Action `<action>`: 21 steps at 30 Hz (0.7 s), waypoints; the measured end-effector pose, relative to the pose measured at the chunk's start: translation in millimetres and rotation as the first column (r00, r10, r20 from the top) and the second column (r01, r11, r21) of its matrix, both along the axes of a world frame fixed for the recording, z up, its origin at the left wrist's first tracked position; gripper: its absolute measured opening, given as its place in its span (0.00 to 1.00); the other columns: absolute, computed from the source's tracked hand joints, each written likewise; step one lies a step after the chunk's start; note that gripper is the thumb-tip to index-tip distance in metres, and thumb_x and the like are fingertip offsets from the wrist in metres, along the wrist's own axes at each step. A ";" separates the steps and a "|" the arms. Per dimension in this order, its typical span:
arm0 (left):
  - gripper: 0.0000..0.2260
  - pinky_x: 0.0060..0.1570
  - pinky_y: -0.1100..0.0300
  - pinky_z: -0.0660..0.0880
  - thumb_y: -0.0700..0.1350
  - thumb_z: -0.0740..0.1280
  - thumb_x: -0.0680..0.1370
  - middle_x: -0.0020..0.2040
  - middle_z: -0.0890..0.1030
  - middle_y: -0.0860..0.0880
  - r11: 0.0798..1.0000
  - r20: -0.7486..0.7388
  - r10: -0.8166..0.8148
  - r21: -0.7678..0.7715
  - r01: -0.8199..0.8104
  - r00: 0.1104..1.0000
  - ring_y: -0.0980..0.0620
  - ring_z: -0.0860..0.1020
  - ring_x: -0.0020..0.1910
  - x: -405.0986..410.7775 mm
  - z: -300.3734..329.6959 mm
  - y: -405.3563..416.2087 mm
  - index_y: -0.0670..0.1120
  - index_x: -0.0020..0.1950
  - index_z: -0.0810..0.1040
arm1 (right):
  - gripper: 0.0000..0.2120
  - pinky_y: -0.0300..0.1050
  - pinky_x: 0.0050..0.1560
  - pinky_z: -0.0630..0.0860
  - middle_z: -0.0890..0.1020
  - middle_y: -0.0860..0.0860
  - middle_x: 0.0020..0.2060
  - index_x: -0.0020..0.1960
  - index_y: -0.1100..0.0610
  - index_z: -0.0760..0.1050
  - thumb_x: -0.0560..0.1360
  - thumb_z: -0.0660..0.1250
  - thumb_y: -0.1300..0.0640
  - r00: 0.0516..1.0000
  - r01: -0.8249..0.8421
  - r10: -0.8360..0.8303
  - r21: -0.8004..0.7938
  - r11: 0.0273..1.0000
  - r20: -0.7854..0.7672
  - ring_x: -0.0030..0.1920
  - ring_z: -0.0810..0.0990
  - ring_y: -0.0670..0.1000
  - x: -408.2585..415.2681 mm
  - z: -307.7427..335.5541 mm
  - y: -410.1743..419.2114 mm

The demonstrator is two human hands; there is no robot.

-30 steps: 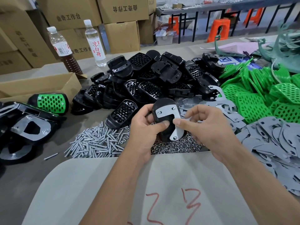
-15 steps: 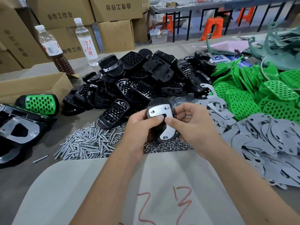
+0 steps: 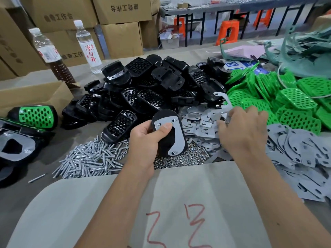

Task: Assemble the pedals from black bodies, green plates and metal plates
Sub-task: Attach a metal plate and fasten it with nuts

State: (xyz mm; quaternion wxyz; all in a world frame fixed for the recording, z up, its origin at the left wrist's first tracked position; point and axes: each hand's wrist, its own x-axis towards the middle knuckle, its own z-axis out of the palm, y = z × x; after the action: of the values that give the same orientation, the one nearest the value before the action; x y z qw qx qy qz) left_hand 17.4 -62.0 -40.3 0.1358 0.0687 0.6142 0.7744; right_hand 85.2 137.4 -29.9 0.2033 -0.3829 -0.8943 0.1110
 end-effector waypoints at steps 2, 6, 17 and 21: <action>0.04 0.49 0.46 0.85 0.38 0.73 0.78 0.49 0.88 0.42 1.000 -0.004 0.003 -0.010 -0.004 1.000 0.43 0.87 0.46 -0.9 -1.4 0.1 0.43 0.51 0.88 | 0.18 0.51 0.53 0.65 0.77 0.60 0.55 0.57 0.58 0.81 0.79 0.70 0.44 1.000 -0.014 0.015 -0.020 1.000 0.026 0.61 0.69 0.63 -0.7 -0.1 -0.5; 0.04 0.48 0.48 0.85 0.41 0.75 0.77 0.49 0.88 0.42 1.000 -0.008 0.006 -0.029 -0.006 1.000 0.43 0.87 0.47 -1.2 -2.6 1.0 0.43 0.51 0.88 | 0.11 0.50 0.51 0.63 0.78 0.57 0.48 0.51 0.57 0.83 0.79 0.72 0.49 0.992 -0.063 0.063 0.005 0.998 -0.112 0.58 0.70 0.63 1.7 0.3 -0.6; 0.08 0.42 0.50 0.84 0.41 0.68 0.82 0.53 0.88 0.43 0.997 0.030 -0.062 -0.041 0.063 0.998 0.45 0.86 0.49 -2.3 -2.0 -0.9 0.44 0.55 0.87 | 0.12 0.44 0.31 0.66 0.81 0.52 0.31 0.42 0.57 0.76 0.84 0.66 0.56 0.682 -0.414 0.152 -0.207 0.886 -0.715 0.27 0.72 0.48 -0.4 8.0 -12.3; 0.07 0.51 0.42 0.84 0.40 0.69 0.82 0.53 0.88 0.42 0.995 -0.009 -0.087 -0.046 0.087 0.996 0.43 0.86 0.51 -0.7 -1.7 0.4 0.46 0.55 0.87 | 0.11 0.34 0.23 0.65 0.83 0.51 0.32 0.41 0.55 0.77 0.83 0.68 0.59 0.594 -0.717 0.075 -0.485 0.500 -0.801 0.23 0.69 0.42 -1.8 12.6 -35.2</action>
State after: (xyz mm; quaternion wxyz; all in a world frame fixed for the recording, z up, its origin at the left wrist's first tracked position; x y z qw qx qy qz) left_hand 16.7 -61.6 -42.0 0.1676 0.0966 0.6290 0.7530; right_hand 83.5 102.2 -17.3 0.2989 -0.1191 -0.6725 0.6665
